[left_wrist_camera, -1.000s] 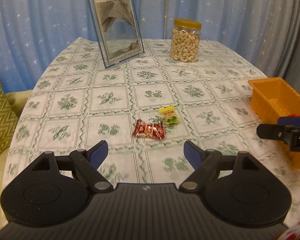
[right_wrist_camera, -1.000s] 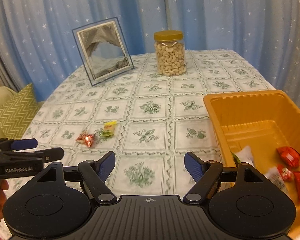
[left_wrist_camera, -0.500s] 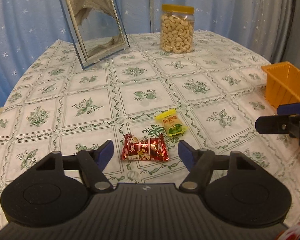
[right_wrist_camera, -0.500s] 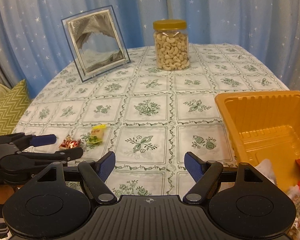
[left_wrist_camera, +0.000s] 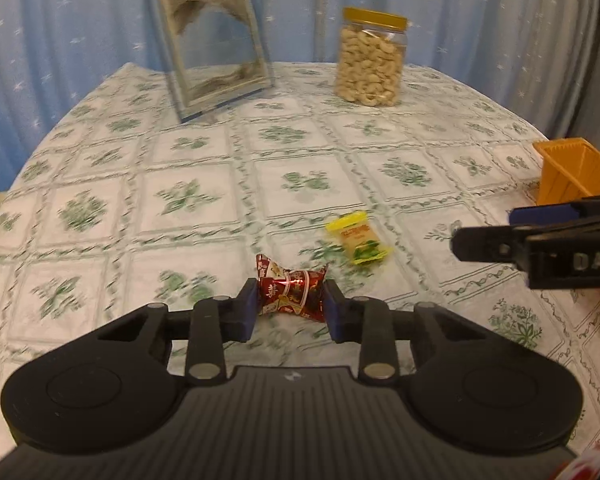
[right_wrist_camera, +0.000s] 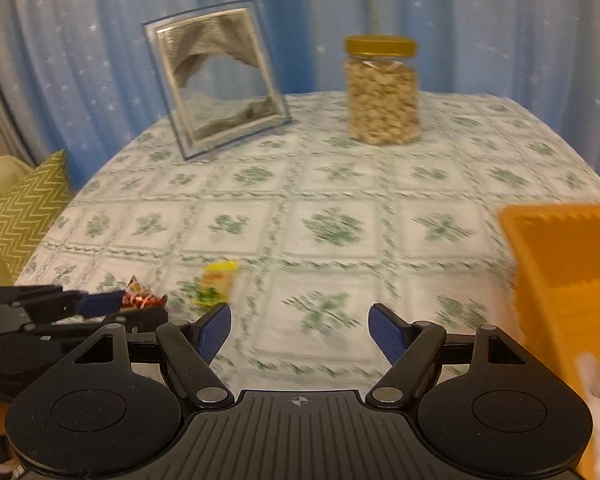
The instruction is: Organize snacks
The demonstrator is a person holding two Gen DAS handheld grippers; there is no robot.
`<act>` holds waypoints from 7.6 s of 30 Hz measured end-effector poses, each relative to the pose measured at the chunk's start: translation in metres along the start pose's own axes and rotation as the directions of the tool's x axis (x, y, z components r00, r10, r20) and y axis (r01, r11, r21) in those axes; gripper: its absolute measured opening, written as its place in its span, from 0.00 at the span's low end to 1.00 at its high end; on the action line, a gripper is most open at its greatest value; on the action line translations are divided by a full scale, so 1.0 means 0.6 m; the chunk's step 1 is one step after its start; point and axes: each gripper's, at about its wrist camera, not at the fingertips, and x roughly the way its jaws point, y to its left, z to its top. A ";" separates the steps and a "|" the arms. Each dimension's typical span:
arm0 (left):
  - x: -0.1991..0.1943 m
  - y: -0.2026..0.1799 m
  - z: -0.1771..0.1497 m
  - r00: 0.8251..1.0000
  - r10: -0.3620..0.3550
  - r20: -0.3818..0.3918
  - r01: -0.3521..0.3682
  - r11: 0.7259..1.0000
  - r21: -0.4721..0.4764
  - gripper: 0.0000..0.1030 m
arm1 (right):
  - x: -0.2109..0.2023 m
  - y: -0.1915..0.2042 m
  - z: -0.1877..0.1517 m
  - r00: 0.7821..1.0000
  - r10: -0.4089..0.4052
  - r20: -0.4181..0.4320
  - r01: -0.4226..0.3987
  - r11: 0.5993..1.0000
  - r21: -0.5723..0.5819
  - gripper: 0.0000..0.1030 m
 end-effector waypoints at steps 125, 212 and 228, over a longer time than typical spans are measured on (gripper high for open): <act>-0.318 -0.412 -0.047 0.967 -0.256 -0.007 0.256 0.964 0.069 0.29 | -0.518 -0.185 -0.191 0.953 -0.297 0.056 0.272 0.925 0.265 0.21; -0.127 -0.401 0.051 0.979 -0.202 -0.008 0.202 0.979 0.028 0.57 | -0.334 -0.319 -0.052 0.962 -0.269 0.054 0.245 0.931 0.269 0.21; -0.146 -0.384 0.040 0.986 -0.168 0.018 0.167 0.986 0.005 0.83 | -0.349 -0.328 -0.032 0.963 -0.234 0.135 0.180 0.928 0.327 0.72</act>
